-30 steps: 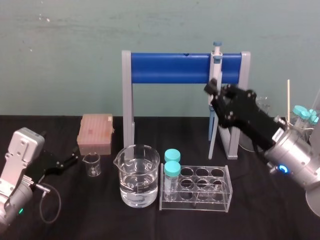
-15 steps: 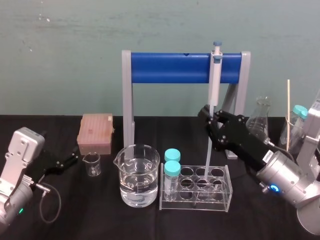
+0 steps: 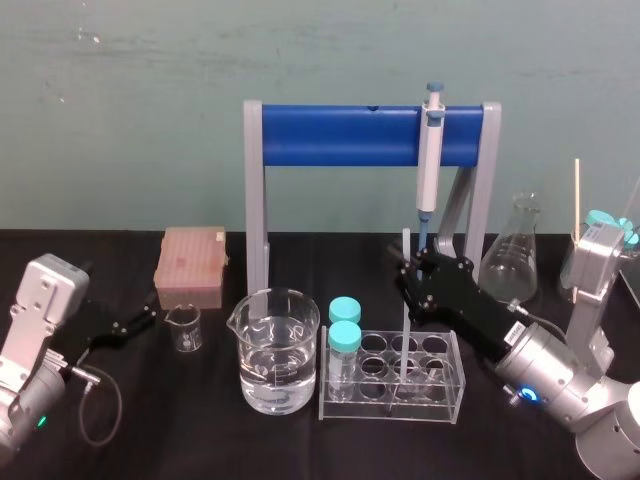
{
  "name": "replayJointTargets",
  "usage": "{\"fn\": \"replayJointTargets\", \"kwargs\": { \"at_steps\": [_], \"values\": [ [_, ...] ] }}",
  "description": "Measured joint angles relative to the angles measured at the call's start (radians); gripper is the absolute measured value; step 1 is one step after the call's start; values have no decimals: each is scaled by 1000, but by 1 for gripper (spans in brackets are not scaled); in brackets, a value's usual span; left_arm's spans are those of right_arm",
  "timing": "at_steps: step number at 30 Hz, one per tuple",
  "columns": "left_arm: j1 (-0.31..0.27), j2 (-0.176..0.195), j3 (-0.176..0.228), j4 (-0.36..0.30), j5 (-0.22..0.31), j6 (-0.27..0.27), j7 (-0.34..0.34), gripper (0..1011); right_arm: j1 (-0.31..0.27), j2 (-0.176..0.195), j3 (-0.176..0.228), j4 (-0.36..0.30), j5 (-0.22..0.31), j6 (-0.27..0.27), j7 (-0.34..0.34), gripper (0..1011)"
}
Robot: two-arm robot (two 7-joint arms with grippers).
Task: Pick up the stirring rod with one hand, then place it down.
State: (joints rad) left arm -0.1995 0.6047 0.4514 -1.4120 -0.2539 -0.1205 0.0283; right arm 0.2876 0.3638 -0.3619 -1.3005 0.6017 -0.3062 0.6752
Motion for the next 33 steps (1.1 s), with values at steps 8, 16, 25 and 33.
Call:
{"fn": "replayJointTargets", "kwargs": {
  "at_steps": [8, 16, 25, 33],
  "values": [
    [0, 0, 0, 0, 0, 0, 0, 1000, 0, -7, -12, 29, -30, -8, -4, 70],
    [0, 0, 0, 0, 0, 0, 0, 1000, 1, -17, -18, 55, -60, -11, -17, 70],
    [0, 0, 0, 0, 0, 0, 0, 1000, 3, -20, -20, 63, -74, -10, -23, 70],
    [0, 0, 0, 0, 0, 0, 0, 1000, 3, -19, -19, 62, -71, -10, -23, 75]
  ]
}}
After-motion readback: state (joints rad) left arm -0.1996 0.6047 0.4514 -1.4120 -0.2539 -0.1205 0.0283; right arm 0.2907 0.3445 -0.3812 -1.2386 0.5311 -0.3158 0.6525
